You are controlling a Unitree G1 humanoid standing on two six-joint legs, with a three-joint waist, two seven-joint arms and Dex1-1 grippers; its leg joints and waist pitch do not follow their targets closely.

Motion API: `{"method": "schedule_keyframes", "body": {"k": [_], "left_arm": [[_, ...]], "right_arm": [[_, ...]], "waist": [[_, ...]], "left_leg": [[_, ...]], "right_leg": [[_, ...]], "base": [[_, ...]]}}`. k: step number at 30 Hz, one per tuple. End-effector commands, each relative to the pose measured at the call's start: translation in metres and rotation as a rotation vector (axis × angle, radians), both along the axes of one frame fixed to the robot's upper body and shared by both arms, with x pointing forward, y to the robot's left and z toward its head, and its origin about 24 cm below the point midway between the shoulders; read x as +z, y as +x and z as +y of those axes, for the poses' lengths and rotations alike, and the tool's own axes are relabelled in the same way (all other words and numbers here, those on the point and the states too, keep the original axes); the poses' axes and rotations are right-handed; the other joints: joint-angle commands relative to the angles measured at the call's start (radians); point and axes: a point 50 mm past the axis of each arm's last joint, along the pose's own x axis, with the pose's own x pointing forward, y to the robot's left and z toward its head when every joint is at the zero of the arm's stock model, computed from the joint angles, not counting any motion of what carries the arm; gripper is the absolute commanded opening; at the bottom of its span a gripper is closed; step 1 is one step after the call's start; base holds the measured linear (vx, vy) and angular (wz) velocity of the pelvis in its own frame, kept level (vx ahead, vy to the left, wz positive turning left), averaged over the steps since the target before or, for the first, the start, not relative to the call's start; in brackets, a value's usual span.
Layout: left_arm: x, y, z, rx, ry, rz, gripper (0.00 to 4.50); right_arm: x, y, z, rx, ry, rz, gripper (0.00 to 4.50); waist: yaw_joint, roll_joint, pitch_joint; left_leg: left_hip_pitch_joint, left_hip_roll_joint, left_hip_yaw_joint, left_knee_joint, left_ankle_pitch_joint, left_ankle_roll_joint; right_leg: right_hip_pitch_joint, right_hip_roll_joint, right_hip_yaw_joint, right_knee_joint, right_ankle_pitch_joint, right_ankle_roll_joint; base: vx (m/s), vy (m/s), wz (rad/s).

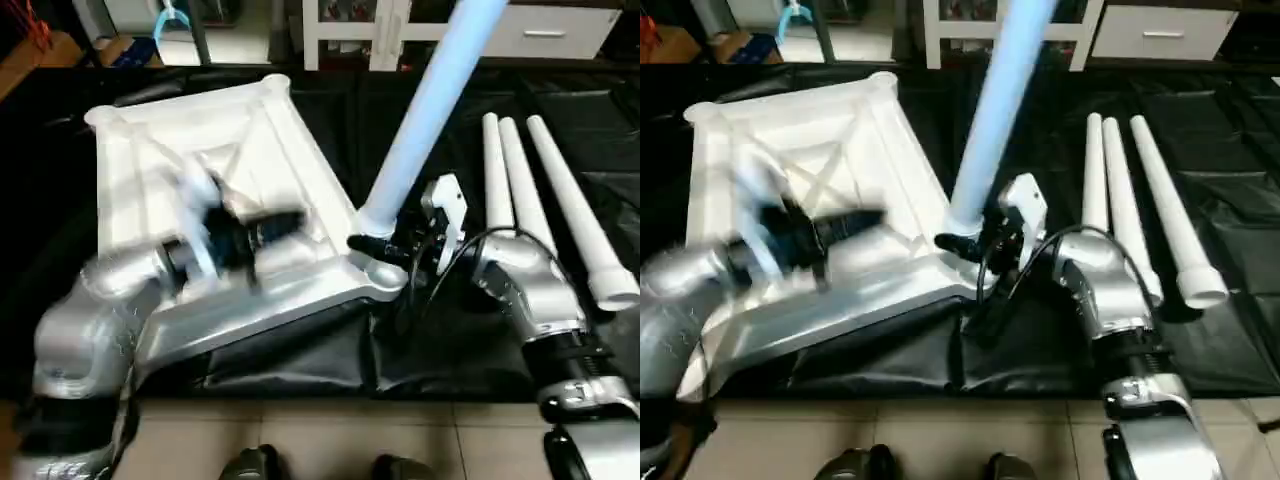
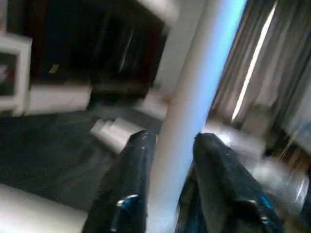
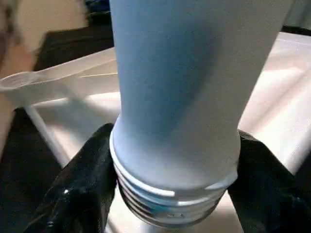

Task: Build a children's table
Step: Pick table leg

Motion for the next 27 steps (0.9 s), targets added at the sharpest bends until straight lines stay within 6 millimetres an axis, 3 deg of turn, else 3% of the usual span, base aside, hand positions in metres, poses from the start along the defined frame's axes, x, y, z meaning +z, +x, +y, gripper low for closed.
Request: {"method": "schedule_keyframes", "body": {"k": [1, 4, 6, 8, 14, 17, 27], "left_arm": [[0.002, -0.002, -0.009, -0.033, -0.025, 0.022, 1.83], [0.004, -0.005, -0.026, -0.098, -0.054, 0.043, 2.12], [0.005, -0.005, -0.033, -0.113, -0.051, 0.063, 2.26], [0.005, -0.005, -0.035, -0.118, -0.056, 0.069, 2.56], [0.01, -0.006, -0.039, -0.135, -0.058, 0.062, 2.96], [0.006, -0.001, -0.037, -0.077, -0.001, 0.063, 3.12], [0.001, 0.009, -0.026, 0.025, 0.001, 0.105, 2.35]], "right_arm": [[0.002, -0.006, 0.007, 0.068, -0.05, -0.007, 2.74], [-0.005, -0.015, 0.01, 0.124, -0.146, 0.017, 2.74], [-0.008, -0.019, 0.01, 0.132, -0.194, 0.048, 2.74], [-0.008, -0.02, 0.009, 0.135, -0.212, 0.06, 2.74], [-0.013, -0.027, 0.002, 0.16, -0.295, 0.122, 2.74], [-0.012, -0.028, 0.001, 0.16, -0.311, 0.125, 2.74], [-0.007, -0.023, 0.003, 0.114, -0.295, 0.097, 2.74]], "waist": [[0.001, -0.006, -0.083], [0.005, -0.01, -0.087], [0.009, -0.006, -0.087], [0.006, -0.009, -0.087], [0.005, -0.009, -0.087], [0.005, -0.01, -0.091], [0.005, -0.01, -0.089]], "left_leg": [[0.034, 0.049, -0.018, -0.052, -0.166, 0.097], [0.034, 0.049, -0.02, -0.049, -0.156, 0.102], [0.035, 0.05, -0.021, -0.047, -0.146, 0.102], [0.032, 0.048, -0.023, -0.047, -0.149, 0.099], [0.033, 0.048, -0.024, -0.045, -0.172, 0.091], [0.034, 0.049, -0.026, -0.043, -0.148, 0.098], [0.035, 0.047, -0.026, -0.04, -0.173, 0.082]], "right_leg": [[0.05, -0.038, 0.031, -0.052, -0.023, -0.314], [0.051, -0.041, 0.033, -0.055, -0.051, -0.295], [0.05, -0.04, 0.033, -0.055, -0.047, -0.293], [0.053, -0.039, 0.032, -0.054, -0.049, -0.288], [0.053, -0.04, 0.032, -0.056, -0.079, -0.28], [0.054, -0.039, 0.032, -0.053, -0.049, -0.28], [0.052, -0.04, 0.032, -0.054, -0.085, -0.278]], "base": [[0.0, 0.0, 0.0], [0.0, 0.0, 0.0], [0.0, 0.0, 0.0], [0.0, 0.0, 0.0], [0.0, 0.0, 0.0], [0.0, 0.0, 0.0], [0.0, 0.0, 0.0]]}}
